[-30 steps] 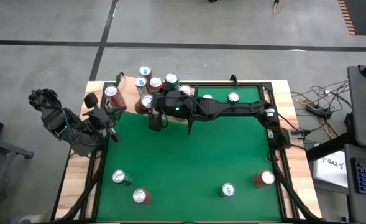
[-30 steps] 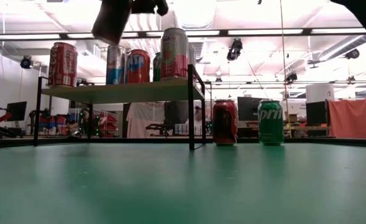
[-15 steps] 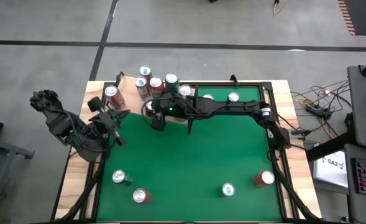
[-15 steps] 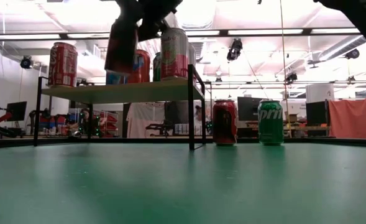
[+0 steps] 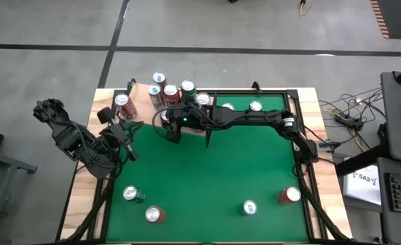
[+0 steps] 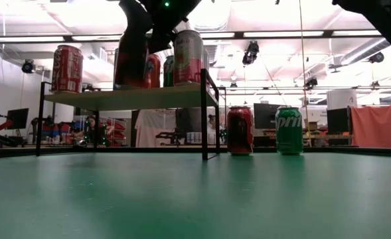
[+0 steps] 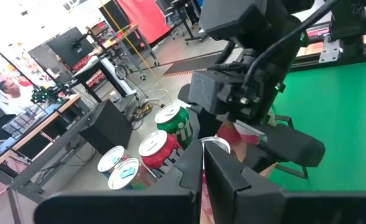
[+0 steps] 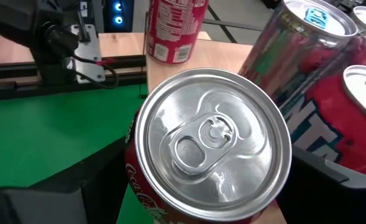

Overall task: Place canned beverage on shelf
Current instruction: Put the red/black soda can on the shelf aligned with the other red/black soda can

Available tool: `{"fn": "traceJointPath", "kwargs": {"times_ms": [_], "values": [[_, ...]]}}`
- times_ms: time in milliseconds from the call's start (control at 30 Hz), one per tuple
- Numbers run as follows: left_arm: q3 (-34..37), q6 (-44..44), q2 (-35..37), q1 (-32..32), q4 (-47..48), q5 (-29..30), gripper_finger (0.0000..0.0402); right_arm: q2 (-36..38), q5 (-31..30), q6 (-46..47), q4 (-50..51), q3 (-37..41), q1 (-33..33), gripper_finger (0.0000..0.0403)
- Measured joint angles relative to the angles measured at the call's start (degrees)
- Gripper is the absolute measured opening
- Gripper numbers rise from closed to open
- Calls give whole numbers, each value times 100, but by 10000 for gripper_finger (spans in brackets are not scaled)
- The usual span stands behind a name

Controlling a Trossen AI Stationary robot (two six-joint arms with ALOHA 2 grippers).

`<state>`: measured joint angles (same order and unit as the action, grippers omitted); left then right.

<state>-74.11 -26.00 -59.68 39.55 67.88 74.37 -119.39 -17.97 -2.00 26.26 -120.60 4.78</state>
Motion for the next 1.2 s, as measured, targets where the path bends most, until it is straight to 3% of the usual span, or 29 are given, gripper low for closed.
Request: {"fn": "traceJointPath", "kwargs": {"times_ms": [1200], "values": [[0, 2, 2, 0, 59, 0, 0, 0, -20, -228, -458, -46, 149, 338]]}}
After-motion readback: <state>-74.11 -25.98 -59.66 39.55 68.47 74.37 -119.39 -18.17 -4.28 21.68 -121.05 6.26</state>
